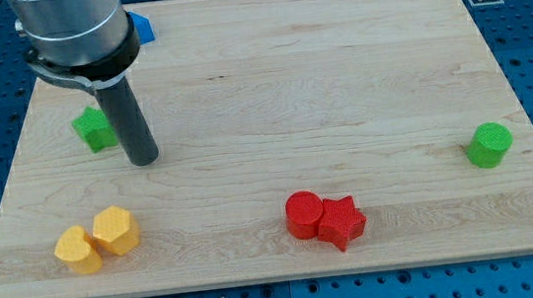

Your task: Point your arm at the bottom side of the green circle

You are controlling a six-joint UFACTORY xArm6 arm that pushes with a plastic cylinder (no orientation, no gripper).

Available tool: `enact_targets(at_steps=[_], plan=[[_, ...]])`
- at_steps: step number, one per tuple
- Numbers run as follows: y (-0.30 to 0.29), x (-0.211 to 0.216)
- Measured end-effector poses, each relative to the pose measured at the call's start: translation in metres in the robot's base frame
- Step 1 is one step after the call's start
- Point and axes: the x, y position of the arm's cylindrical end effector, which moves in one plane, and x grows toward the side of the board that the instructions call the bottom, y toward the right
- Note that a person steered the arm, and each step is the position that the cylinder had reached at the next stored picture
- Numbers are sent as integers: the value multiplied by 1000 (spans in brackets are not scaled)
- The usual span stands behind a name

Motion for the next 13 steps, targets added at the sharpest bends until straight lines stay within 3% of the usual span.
enact_targets(at_steps=[9, 13], plan=[[100, -10], [197, -9]])
